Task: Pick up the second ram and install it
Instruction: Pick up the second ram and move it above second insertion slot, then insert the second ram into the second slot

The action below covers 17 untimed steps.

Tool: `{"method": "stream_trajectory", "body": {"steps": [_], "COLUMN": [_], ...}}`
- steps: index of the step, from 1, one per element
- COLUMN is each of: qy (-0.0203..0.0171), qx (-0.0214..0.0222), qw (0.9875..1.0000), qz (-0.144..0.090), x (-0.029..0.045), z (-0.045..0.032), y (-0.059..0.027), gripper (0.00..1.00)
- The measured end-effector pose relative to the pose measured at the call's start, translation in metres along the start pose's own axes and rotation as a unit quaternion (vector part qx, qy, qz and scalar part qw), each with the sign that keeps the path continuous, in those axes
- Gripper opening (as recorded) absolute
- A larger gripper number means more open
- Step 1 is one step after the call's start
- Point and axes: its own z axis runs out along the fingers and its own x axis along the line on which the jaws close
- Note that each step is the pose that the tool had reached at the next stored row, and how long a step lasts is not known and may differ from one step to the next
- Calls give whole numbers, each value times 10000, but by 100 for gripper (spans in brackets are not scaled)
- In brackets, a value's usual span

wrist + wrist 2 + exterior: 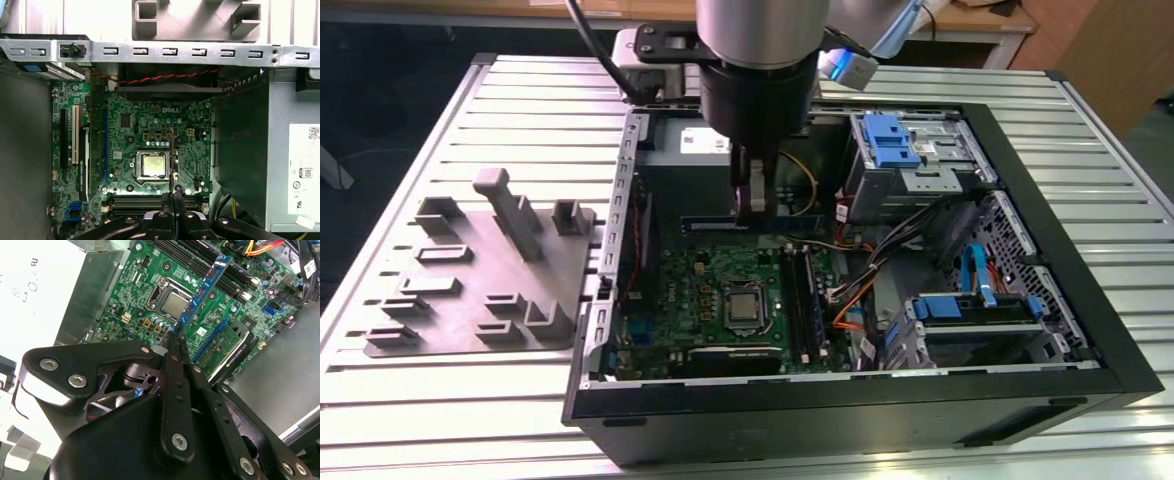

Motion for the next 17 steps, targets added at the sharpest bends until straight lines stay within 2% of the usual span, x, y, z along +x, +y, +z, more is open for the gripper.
{"method": "stream_trajectory", "body": {"steps": [17], "qy": [1], "qx": [2], "qw": [10000], "qz": [57], "x": [0], "z": [14], "y": [-1], "gripper": [11]}}
